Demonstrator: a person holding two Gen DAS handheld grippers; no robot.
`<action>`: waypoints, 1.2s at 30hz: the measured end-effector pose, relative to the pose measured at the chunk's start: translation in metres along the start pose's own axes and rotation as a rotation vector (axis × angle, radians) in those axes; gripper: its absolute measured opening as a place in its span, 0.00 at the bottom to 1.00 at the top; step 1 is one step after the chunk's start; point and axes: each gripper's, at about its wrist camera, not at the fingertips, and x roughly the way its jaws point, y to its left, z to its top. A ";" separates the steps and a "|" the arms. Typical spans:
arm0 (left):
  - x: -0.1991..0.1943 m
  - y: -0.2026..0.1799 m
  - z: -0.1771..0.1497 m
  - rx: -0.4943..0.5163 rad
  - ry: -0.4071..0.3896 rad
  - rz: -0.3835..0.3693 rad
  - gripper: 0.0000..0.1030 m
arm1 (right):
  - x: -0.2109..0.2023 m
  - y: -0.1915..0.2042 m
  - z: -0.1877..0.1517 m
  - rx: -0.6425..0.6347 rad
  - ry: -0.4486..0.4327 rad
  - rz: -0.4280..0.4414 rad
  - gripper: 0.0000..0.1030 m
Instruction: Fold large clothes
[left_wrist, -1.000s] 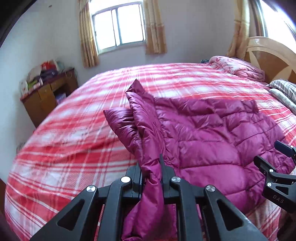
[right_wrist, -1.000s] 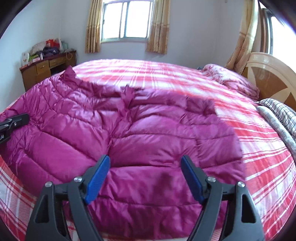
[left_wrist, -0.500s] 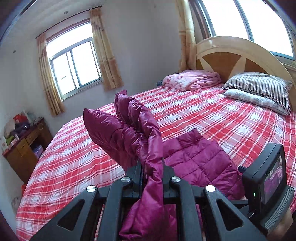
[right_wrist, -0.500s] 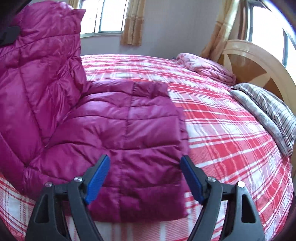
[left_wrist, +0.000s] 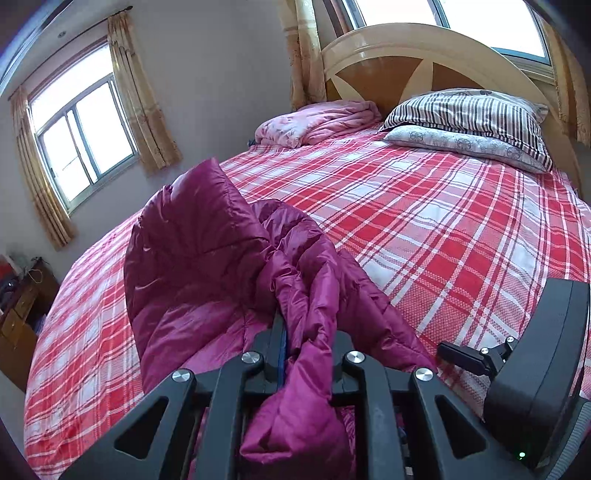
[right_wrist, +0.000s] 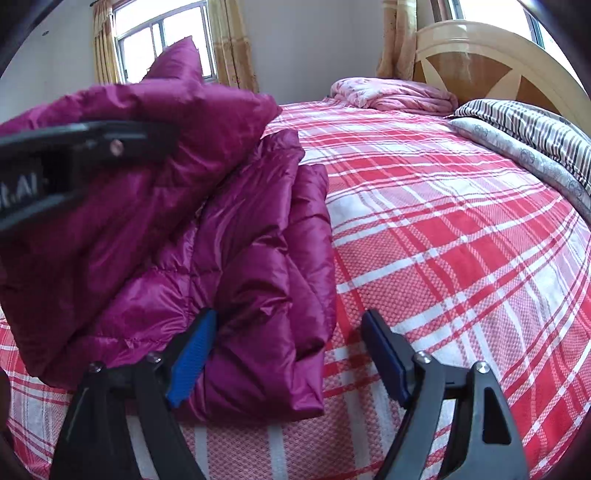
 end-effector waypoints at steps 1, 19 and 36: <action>0.000 0.001 0.000 -0.013 0.000 -0.013 0.18 | 0.000 0.000 0.000 0.001 -0.001 0.000 0.80; -0.022 0.153 -0.024 -0.461 -0.118 0.390 0.93 | 0.001 0.002 -0.005 -0.030 -0.023 -0.027 0.82; 0.052 0.084 -0.036 -0.200 -0.027 0.308 0.93 | -0.090 -0.044 0.020 0.158 -0.288 -0.097 0.78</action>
